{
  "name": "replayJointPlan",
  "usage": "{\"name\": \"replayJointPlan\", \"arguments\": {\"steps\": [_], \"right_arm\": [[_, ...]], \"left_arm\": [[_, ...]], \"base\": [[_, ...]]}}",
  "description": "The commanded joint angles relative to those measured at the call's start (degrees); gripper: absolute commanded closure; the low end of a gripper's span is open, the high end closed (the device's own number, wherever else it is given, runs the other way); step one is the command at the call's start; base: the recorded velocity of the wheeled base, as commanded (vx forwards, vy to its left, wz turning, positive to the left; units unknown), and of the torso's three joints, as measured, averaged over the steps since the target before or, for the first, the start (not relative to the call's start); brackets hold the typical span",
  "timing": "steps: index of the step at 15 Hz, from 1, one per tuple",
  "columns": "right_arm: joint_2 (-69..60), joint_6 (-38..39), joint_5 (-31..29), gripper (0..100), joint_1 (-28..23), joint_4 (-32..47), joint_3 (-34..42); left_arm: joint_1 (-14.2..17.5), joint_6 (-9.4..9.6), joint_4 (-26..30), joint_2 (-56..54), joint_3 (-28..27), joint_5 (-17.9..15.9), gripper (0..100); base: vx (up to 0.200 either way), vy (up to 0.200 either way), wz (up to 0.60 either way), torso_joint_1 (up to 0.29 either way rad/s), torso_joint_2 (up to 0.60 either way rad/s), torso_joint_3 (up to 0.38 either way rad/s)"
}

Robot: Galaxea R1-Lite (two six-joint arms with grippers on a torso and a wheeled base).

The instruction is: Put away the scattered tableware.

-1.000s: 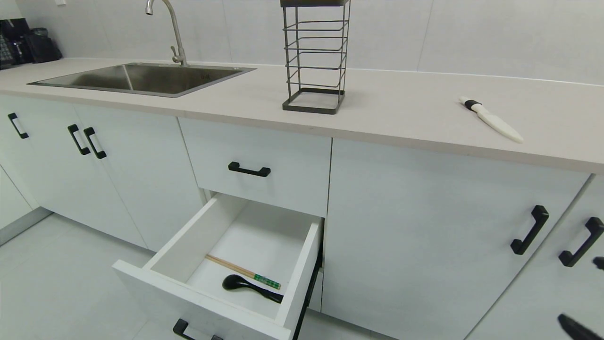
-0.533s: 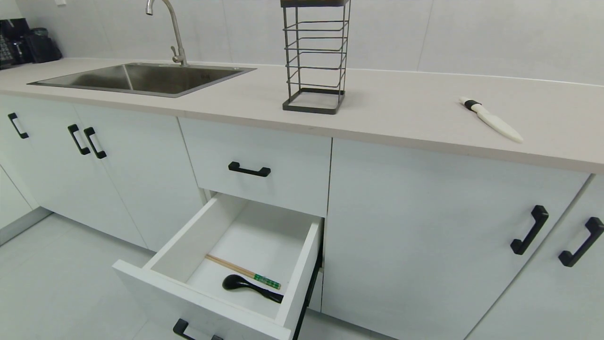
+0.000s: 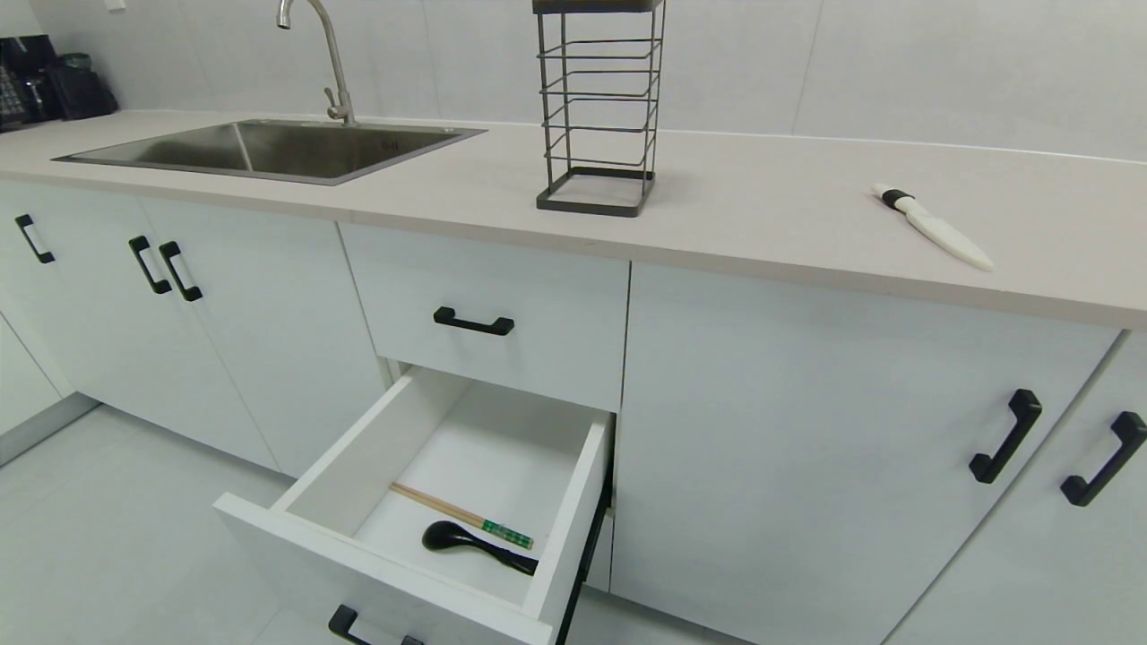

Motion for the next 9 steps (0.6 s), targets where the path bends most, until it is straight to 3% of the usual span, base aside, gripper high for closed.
{"name": "replayJointPlan", "arguments": {"steps": [1, 2, 3, 4, 5, 6, 9], "right_arm": [[-0.35, -0.21, -0.03, 0, -0.06, 0.09, 0.01], [-0.27, -0.21, -0.03, 0, -0.06, 0.0, 0.01], [-0.35, -0.12, 0.06, 0, 0.02, 0.0, 0.01], [-0.35, -0.03, 0.06, 0, 0.02, 0.0, 0.01], [-0.35, -0.03, 0.06, 0, 0.02, 0.0, 0.01], [-0.35, -0.03, 0.06, 0, 0.02, 0.0, 0.01], [-0.35, -0.03, 0.06, 0, 0.02, 0.0, 0.01]], "left_arm": [[0.35, -0.44, -8.59, 0.88, -7.93, -0.21, 0], [0.18, -0.44, -5.95, 1.05, -8.9, -0.56, 0], [-0.26, -1.67, 2.49, 1.05, -10.66, -4.69, 0], [-0.53, -4.57, 6.7, 1.85, -12.15, -8.56, 0], [-0.79, -6.77, 8.64, 3.16, -12.85, -10.32, 0], [-1.05, -10.11, 10.13, 7.56, -13.73, -13.3, 0], [-2.2, -13.01, 10.13, 21.09, -13.12, -19.72, 0]], "base": [[0.0, 0.0, 0.0, 0.0, 0.0, 0.0], [0.0, 0.0, 0.0, 0.0, 0.0, 0.0], [0.0, 0.0, 0.0, 0.0, 0.0, 0.0], [0.0, 0.0, 0.0, 0.0, 0.0, 0.0], [0.0, 0.0, 0.0, 0.0, 0.0, 0.0], [0.0, 0.0, 0.0, 0.0, 0.0, 0.0], [0.0, 0.0, 0.0, 0.0, 0.0, 0.0]]}}
